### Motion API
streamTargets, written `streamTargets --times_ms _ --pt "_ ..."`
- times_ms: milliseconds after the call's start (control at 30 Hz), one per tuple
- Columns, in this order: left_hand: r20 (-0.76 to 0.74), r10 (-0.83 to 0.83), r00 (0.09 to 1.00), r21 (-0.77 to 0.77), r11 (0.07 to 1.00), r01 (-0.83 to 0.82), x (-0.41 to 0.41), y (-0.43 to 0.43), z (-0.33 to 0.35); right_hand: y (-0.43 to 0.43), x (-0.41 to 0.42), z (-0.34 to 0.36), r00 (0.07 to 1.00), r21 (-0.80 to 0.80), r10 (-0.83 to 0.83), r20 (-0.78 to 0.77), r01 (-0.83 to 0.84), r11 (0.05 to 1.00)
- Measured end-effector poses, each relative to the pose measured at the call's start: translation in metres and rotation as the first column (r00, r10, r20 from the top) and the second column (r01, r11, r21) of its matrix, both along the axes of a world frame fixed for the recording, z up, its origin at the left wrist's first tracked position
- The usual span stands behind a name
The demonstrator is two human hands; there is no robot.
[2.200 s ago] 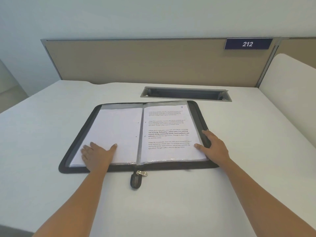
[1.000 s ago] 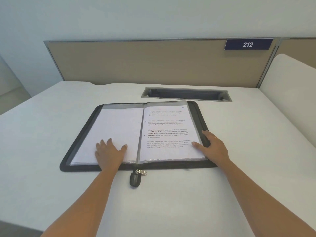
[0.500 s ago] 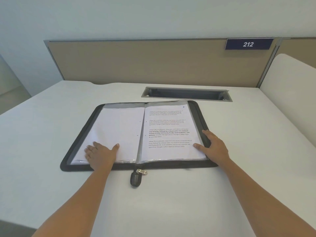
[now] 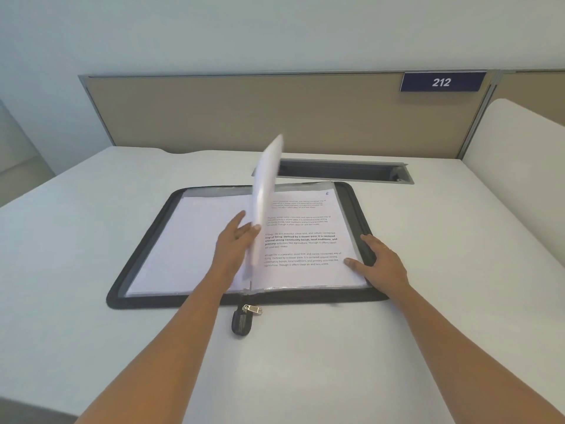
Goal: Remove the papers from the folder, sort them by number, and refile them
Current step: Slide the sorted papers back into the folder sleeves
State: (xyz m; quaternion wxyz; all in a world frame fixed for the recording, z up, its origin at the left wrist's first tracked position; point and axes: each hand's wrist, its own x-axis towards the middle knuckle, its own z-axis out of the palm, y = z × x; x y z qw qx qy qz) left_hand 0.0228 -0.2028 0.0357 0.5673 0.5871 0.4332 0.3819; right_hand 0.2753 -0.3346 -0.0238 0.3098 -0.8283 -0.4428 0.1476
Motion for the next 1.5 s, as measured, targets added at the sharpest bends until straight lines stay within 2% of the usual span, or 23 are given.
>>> streamTargets --times_ms 100,200,267,333,400,433,500,533,667,800,1000,1267,1300,1367,1433,1500 --pt "0.125 -0.167 0.978 -0.024 0.985 0.172 0.007 -0.006 0.007 0.0 0.0 0.001 0.999 0.049 -0.02 -0.04 0.022 0.999" --pt "0.124 -0.109 0.986 -0.003 0.994 0.11 0.009 -0.006 0.004 -0.001 -0.003 0.004 0.989 0.135 -0.057 -0.135 0.076 0.988" --pt "0.03 0.012 0.999 0.041 0.999 -0.013 0.004 -0.002 -0.005 -0.003 -0.005 0.005 0.98 0.164 -0.077 -0.184 0.108 0.981" --pt "-0.176 0.175 0.969 0.147 0.978 -0.15 -0.006 0.006 -0.018 -0.003 -0.005 0.004 0.981 0.153 -0.074 -0.179 0.102 0.983" --pt "-0.437 0.303 0.847 0.282 0.94 -0.191 -0.02 0.015 -0.033 -0.001 -0.003 0.003 0.989 0.112 -0.063 -0.135 0.078 0.991" --pt "-0.573 0.344 0.744 0.326 0.929 -0.178 -0.027 0.018 -0.04 -0.001 -0.003 0.003 0.992 0.091 -0.057 -0.113 0.068 0.994" --pt "-0.762 0.373 0.529 0.334 0.927 -0.171 -0.042 0.023 -0.05 0.0 -0.002 0.002 0.996 0.069 -0.045 -0.073 0.05 0.996" --pt "-0.805 0.366 0.467 0.314 0.93 -0.189 -0.049 0.025 -0.054 0.0 -0.002 0.001 0.997 0.063 -0.041 -0.058 0.044 0.997" --pt "-0.855 0.331 0.4 0.241 0.935 -0.259 -0.067 0.029 -0.06 0.0 0.002 -0.002 0.998 0.059 -0.022 -0.051 0.025 0.998" --pt "-0.848 0.329 0.415 0.207 0.927 -0.312 -0.069 0.029 -0.061 0.0 0.003 -0.002 0.997 0.066 -0.011 -0.07 0.015 0.998" --pt "-0.829 0.31 0.465 0.186 0.938 -0.293 -0.069 0.029 -0.057 0.0 0.002 -0.002 0.999 0.068 -0.013 -0.052 0.017 0.998" --pt "-0.725 0.401 0.56 0.329 0.916 -0.23 -0.054 0.024 -0.039 0.001 0.003 -0.003 0.998 0.074 -0.015 -0.058 0.019 0.997" --pt "-0.689 0.43 0.584 0.349 0.902 -0.252 -0.052 0.024 -0.036 0.0 0.003 -0.003 0.998 0.076 -0.015 -0.061 0.02 0.997" --pt "-0.549 0.473 0.689 0.33 0.88 -0.341 -0.046 0.02 -0.03 0.001 0.002 -0.003 0.998 0.074 -0.016 -0.061 0.021 0.997" --pt "-0.344 0.492 0.8 0.282 0.867 -0.412 -0.037 0.015 -0.021 0.0 0.002 -0.002 0.998 0.07 -0.019 -0.063 0.024 0.997" --pt "-0.139 0.472 0.87 0.275 0.863 -0.424 -0.026 0.01 -0.013 0.0 0.002 -0.002 0.997 0.07 -0.02 -0.069 0.025 0.997"
